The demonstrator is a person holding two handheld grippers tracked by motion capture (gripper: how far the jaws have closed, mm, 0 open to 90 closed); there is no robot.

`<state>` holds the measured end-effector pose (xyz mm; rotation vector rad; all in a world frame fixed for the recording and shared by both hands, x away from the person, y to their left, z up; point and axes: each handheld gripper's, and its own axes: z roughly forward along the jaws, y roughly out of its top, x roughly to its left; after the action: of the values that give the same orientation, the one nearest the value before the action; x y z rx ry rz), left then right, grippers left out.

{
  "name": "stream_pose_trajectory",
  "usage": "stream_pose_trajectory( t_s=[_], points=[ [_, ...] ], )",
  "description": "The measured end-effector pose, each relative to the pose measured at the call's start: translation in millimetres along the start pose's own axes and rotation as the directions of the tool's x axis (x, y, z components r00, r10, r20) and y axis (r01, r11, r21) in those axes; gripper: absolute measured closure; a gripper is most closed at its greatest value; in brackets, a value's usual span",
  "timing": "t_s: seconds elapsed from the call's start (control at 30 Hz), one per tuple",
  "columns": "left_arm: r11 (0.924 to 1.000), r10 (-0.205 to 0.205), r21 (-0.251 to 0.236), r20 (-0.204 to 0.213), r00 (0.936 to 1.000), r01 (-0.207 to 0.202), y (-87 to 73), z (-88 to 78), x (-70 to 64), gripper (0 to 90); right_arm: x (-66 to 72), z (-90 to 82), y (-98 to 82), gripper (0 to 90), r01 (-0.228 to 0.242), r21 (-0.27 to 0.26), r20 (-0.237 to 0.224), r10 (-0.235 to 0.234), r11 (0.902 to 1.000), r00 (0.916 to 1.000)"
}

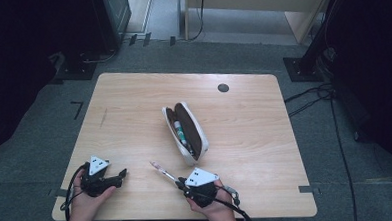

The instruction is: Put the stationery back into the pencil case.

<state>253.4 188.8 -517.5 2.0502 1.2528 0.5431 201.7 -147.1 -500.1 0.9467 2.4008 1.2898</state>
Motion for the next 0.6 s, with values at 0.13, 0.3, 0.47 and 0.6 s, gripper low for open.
stream_pose_trajectory(
  t_s=[0.13,0.3,0.47,0.6],
  points=[
    [1.0000,0.001,0.000,0.000,1.0000,-0.001,0.0,0.0,0.0,24.5,0.2,-8.9,12.5,82.0,-0.001,-0.034,0.002,0.001,0.9994,1.0000],
    [1.0000,0.000,0.000,0.000,1.0000,0.000,0.0,0.0,-0.1,24.5,-3.6,-22.8,28.0,82.0,-0.013,-0.085,-0.002,0.013,0.9963,0.9999],
    [1.0000,0.000,0.000,0.000,1.0000,0.000,0.0,0.0,-0.1,24.5,-9.7,-35.2,42.4,81.9,-0.034,-0.138,0.002,0.034,0.9898,0.9994],
    [1.0000,-0.001,0.000,0.000,1.0000,0.001,0.0,0.0,-0.1,24.5,-18.0,-44.3,52.5,82.0,-0.054,-0.176,0.024,0.059,0.9829,0.9980]
  ],
)
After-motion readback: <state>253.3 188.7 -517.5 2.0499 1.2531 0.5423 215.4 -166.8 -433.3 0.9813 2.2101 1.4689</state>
